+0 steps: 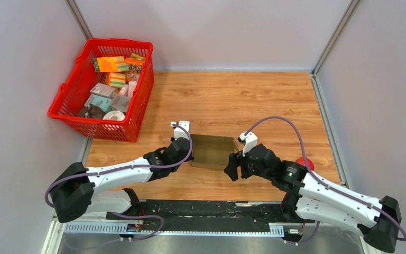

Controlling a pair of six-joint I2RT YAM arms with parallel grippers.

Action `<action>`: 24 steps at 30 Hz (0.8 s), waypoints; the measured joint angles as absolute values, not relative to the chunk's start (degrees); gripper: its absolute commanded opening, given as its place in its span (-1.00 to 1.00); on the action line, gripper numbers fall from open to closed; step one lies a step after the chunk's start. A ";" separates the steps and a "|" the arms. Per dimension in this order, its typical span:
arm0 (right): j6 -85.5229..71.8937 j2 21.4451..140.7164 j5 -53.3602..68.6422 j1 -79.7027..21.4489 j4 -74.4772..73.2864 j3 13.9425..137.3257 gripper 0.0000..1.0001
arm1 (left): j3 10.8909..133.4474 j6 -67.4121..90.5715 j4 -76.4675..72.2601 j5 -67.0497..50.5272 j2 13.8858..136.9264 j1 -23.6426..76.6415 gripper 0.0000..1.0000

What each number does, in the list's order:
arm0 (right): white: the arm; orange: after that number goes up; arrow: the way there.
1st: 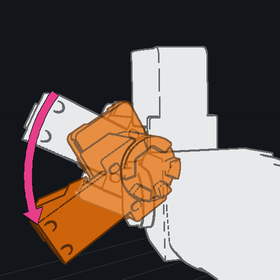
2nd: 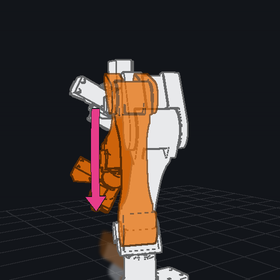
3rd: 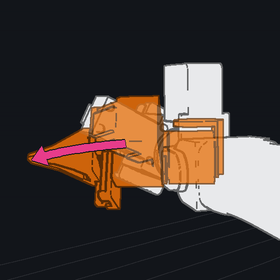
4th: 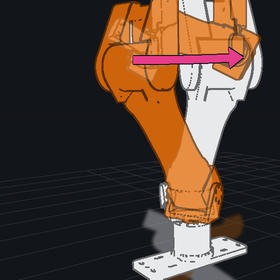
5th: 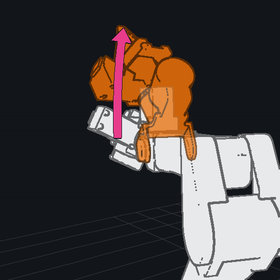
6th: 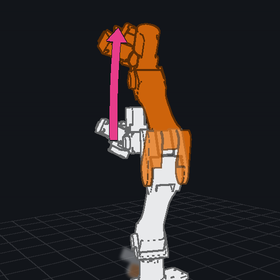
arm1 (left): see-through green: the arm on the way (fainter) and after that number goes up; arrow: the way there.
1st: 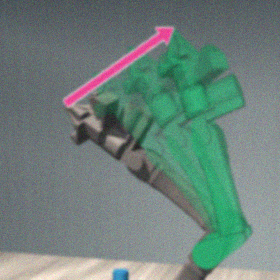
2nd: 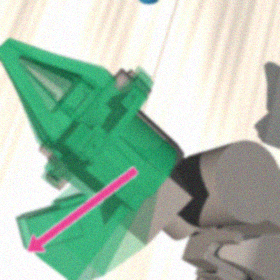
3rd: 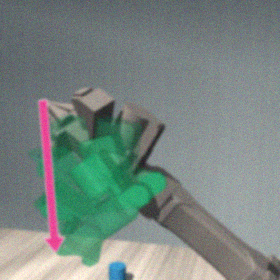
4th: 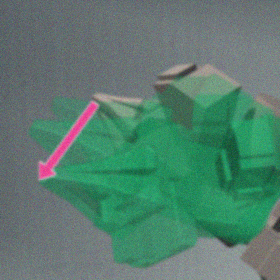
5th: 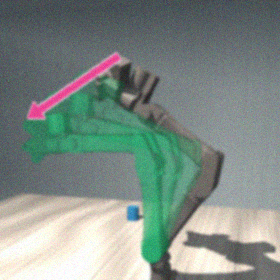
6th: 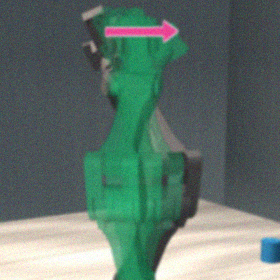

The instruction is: Fold the paper box

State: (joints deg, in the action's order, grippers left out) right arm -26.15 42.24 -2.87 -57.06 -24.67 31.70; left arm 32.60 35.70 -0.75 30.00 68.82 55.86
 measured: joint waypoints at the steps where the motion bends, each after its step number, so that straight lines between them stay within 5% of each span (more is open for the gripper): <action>1: -26.50 44.12 -5.58 -57.10 -26.20 32.38 0.52 | 32.62 35.70 -0.62 30.09 68.77 55.86 -1.00; 4: -26.98 48.66 -13.80 -57.08 -30.55 35.14 0.61 | 32.62 35.70 -0.51 30.15 68.77 55.86 -1.00; 11: -22.17 53.10 -17.19 -50.17 -29.65 39.22 0.47 | 32.62 35.68 -0.14 30.28 68.58 55.86 -1.00; 14: -19.51 53.32 -16.43 -49.67 -26.98 39.22 0.28 | 32.69 35.66 0.05 30.33 68.58 55.86 -1.00; 24: -16.51 63.61 -16.53 -49.67 -19.46 39.44 -0.87 | 33.36 35.66 1.06 30.33 68.62 55.86 -1.00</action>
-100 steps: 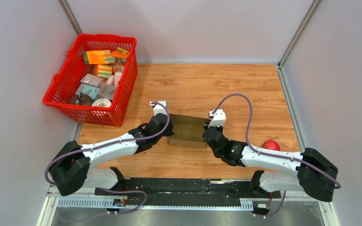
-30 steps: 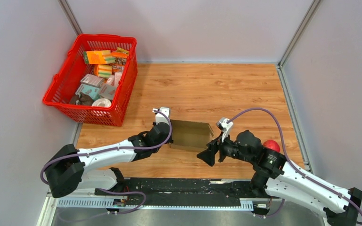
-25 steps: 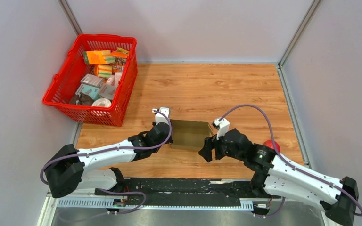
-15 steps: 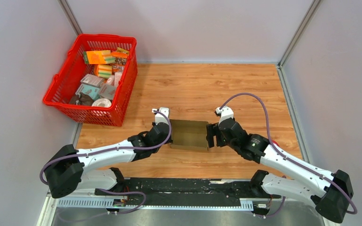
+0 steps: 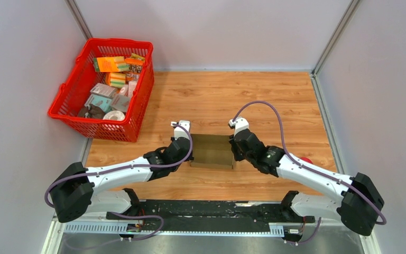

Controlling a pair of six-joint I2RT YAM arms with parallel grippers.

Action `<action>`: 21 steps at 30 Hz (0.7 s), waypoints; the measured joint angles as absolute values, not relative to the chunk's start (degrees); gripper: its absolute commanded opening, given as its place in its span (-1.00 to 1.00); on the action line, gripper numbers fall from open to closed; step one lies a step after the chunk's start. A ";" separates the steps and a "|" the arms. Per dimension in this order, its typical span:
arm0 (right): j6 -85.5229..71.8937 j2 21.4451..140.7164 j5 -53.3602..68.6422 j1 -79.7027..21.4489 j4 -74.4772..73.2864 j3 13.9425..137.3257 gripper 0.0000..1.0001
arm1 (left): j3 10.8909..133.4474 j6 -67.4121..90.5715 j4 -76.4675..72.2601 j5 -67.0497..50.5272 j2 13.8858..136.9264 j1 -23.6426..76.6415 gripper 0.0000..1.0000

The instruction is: Fold the paper box

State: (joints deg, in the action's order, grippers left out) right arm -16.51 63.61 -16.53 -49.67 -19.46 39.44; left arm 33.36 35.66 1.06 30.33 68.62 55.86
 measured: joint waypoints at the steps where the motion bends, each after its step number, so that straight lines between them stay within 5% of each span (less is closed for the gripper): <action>1: -16.91 64.51 -16.82 -49.67 -19.29 39.53 -0.93 | 33.41 35.64 1.04 30.33 68.73 55.86 -1.00; 21: -27.20 72.03 -32.86 -49.39 -6.33 39.20 -0.99 | 40.97 38.74 -0.43 36.56 78.00 55.83 -1.00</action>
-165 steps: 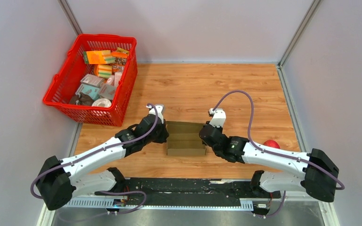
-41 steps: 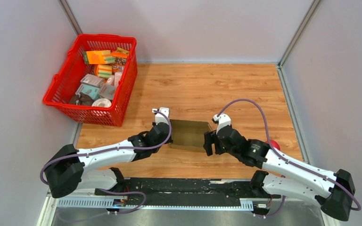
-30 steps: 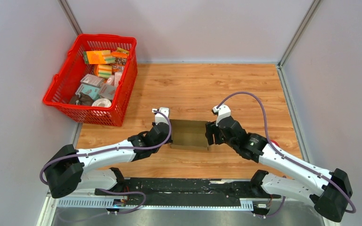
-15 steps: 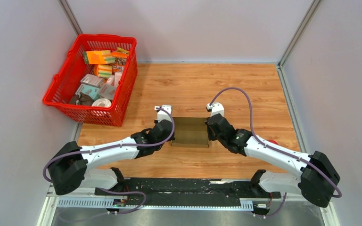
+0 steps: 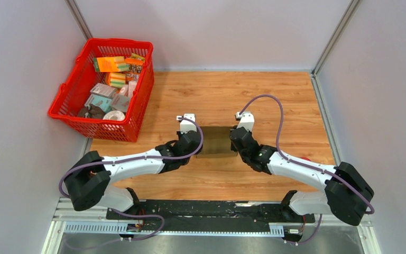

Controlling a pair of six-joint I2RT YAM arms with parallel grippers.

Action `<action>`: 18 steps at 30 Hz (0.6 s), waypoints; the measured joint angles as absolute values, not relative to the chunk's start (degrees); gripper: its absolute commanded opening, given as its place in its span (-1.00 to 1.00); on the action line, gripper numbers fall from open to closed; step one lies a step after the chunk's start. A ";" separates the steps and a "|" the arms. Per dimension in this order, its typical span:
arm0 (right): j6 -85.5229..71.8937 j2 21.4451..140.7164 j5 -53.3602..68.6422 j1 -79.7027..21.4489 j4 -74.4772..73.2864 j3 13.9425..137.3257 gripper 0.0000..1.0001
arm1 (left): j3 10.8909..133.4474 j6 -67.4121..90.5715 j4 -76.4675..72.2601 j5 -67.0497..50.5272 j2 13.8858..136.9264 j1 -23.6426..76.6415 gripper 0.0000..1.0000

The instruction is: Fold the paper box

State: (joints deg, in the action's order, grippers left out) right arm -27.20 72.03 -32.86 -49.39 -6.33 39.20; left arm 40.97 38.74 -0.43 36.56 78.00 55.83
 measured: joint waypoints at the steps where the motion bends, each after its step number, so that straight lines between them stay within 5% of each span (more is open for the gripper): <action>1: -27.16 72.12 -33.10 -49.39 -4.80 38.11 -0.99 | 40.97 38.76 -1.10 36.71 78.61 55.83 -1.00; 18: -24.10 72.79 -34.24 -50.61 19.22 24.25 -0.77 | 36.14 38.09 -13.43 38.50 81.71 56.18 -1.00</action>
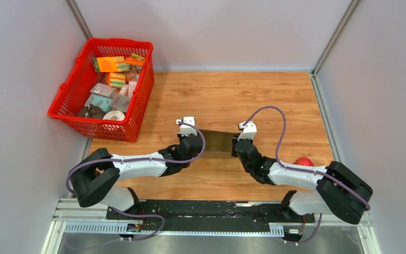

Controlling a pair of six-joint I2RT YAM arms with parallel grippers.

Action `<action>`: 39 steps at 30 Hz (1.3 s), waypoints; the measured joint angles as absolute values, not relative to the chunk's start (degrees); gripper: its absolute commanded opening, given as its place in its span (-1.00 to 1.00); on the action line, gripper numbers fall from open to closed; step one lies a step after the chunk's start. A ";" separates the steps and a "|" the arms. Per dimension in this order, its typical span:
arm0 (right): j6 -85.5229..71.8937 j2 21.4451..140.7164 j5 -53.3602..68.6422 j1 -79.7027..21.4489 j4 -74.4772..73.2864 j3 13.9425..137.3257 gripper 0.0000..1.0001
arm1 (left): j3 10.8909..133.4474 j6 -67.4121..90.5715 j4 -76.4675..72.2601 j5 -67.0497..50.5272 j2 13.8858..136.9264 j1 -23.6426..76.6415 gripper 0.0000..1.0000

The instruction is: Fold the paper box

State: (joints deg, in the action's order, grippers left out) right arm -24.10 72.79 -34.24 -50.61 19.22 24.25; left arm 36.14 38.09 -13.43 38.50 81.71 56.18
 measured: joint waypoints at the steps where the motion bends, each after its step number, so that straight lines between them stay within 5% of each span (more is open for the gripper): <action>1: -24.12 72.79 -34.41 -50.83 19.25 24.21 -0.74 | 36.14 38.04 -13.61 38.79 81.89 56.31 -1.00; 7: -25.15 70.83 -34.54 -51.99 17.26 23.99 -0.38 | 35.99 38.09 -13.80 40.69 82.52 57.21 -1.00; 14: -29.08 57.87 -33.76 -52.86 5.85 23.05 0.39 | 35.40 38.04 -14.02 42.59 82.52 58.63 -1.00; 20: -33.36 45.34 -29.19 -52.86 -9.02 23.73 0.85 | 35.40 38.04 -13.93 43.42 82.61 58.98 -1.00; 24: -39.86 41.47 -23.53 -50.59 -20.88 30.22 1.00 | 35.40 38.04 -13.89 43.83 82.63 59.24 -1.00; 31: -60.40 46.92 -11.64 -44.66 -29.67 45.30 0.97 | 35.38 38.04 -13.54 44.29 82.65 59.42 -1.00; 39: -83.99 59.88 -6.87 -44.53 -29.89 48.99 0.65 | 35.38 38.06 -13.56 45.82 83.22 60.18 -1.00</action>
